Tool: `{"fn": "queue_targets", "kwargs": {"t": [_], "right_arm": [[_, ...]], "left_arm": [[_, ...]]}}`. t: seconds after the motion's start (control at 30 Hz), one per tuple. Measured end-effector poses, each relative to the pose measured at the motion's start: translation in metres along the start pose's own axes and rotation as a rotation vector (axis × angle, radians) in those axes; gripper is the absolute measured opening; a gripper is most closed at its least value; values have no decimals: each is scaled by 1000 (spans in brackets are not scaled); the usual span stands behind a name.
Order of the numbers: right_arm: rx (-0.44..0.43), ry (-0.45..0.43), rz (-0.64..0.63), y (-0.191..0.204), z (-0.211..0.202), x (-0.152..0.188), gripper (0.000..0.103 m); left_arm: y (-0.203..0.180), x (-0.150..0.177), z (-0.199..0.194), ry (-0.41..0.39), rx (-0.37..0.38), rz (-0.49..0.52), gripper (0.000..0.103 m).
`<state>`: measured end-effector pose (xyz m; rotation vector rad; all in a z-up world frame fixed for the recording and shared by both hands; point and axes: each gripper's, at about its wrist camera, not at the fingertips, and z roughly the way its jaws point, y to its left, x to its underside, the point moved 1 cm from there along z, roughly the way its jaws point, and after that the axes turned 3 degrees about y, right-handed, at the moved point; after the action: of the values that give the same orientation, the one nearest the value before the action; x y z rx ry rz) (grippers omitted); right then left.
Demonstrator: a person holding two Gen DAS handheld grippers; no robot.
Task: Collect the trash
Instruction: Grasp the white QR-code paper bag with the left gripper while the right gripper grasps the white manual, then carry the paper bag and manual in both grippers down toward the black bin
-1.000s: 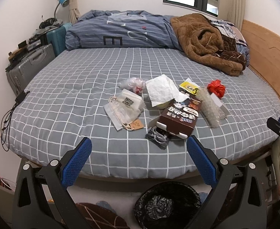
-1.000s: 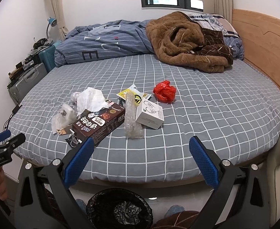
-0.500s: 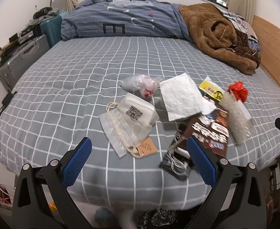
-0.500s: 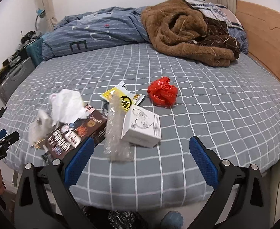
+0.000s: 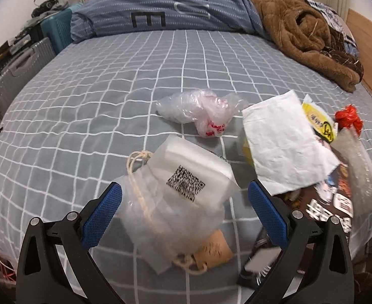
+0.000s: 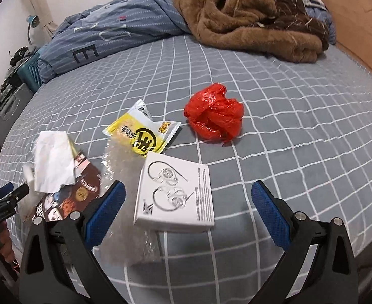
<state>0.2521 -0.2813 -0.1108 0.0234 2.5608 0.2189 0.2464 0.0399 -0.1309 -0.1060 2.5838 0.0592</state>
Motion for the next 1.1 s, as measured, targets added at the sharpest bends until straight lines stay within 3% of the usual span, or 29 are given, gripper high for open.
{"fn": "queue_targets", "kwargs": {"t": [0.33,0.53,0.63,0.83,1.1], "right_arm": [[-39,57,16,4,32,-2,92],[-79,85,55,2,42,0,83],[-100,102,63,3,46,0,72],[-109,97,72,0,43,1,71],[-87,73,80,-6,26,1,71]], "left_arm": [[1,-8,27,24,4,8,97],[-7,-13,28,35,10,44,79],[-7,-15,30,52,15,34,71],[-9,-16,31,75,25,24,56],[-7,-15,14,63,17,18,53]]}}
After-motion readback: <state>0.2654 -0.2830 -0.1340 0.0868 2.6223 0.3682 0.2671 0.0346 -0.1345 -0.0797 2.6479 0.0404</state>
